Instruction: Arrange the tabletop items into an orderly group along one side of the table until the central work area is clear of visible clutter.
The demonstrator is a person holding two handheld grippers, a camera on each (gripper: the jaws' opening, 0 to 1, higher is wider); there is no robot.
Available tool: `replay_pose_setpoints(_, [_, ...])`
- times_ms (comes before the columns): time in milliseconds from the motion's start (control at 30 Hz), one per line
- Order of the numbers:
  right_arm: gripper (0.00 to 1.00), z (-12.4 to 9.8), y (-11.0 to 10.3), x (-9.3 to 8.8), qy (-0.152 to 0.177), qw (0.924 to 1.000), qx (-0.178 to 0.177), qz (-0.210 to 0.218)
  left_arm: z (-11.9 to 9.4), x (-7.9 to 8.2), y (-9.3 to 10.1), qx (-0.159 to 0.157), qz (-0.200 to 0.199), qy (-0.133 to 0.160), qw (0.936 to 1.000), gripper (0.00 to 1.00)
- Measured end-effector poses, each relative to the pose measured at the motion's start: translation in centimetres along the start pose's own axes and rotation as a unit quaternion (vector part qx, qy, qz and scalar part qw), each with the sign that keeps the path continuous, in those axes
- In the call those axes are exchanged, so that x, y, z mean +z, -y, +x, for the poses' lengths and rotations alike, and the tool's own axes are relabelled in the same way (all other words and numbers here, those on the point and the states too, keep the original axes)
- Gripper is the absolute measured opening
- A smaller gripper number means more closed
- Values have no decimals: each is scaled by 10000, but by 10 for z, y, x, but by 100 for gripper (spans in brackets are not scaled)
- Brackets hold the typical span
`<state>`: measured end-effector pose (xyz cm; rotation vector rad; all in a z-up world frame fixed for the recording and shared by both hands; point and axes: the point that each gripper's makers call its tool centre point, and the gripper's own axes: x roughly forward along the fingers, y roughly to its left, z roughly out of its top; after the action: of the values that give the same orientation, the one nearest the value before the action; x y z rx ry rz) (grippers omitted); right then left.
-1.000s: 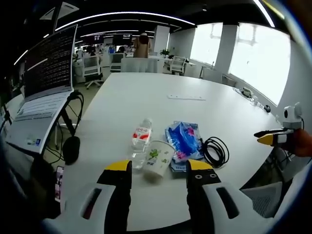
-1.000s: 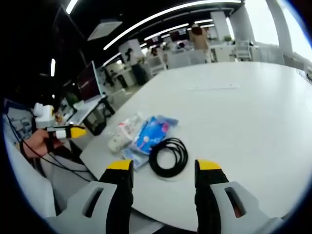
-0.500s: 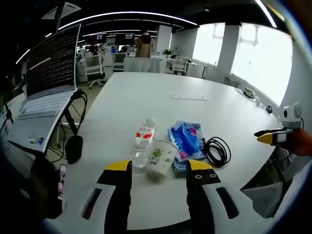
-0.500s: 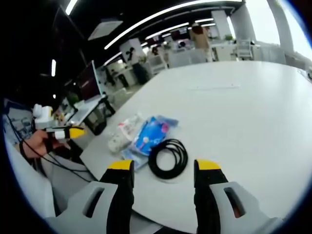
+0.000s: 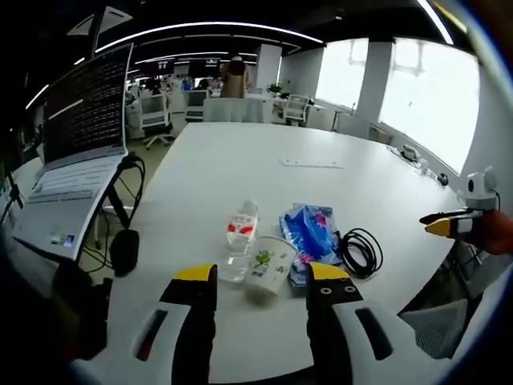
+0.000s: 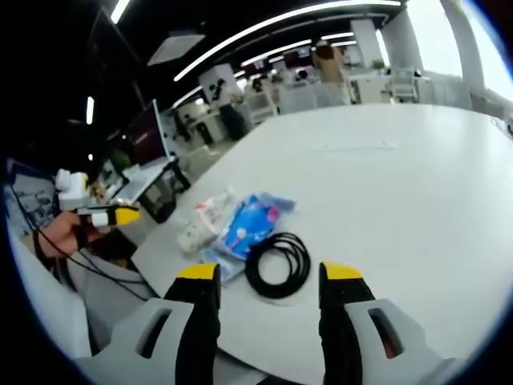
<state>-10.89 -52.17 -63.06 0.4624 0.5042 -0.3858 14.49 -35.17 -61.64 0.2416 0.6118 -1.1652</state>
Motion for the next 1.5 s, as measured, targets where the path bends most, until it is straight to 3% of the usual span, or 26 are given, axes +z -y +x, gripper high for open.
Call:
replay_pose_setpoints(167, [48, -3, 2, 1, 23, 10000, -58, -1, 7, 4, -2, -68, 13, 5, 10000, 43])
replay_pose_setpoints(533, [48, -16, 8, 2, 187, 9994, -266, 118, 30, 39, 1, -288, 293, 129, 9991, 42])
replay_pose_setpoints(800, [48, -21, 11, 0, 172, 9991, -357, 121, 45, 53, 2, -393, 318, 166, 9986, 42])
replay_pose_setpoints(1033, [48, -19, 8, -1, 139, 9992, -350, 101, 59, 49, -6, -354, 198, -91, 9991, 42])
replay_pose_setpoints(1100, [48, -18, 7, -2, 127, 9993, -341, 92, 64, 50, -3, -483, 60, -110, 9988, 45])
replay_pose_setpoints(1300, [48, -17, 4, -5, 89, 9994, -314, 80, 76, 49, -5, -409, 163, -284, 9986, 42])
replay_pose_setpoints(1500, [48, -17, 6, -9, 66, 9994, -334, 109, 84, 38, -7, -383, 161, -570, 9975, 42])
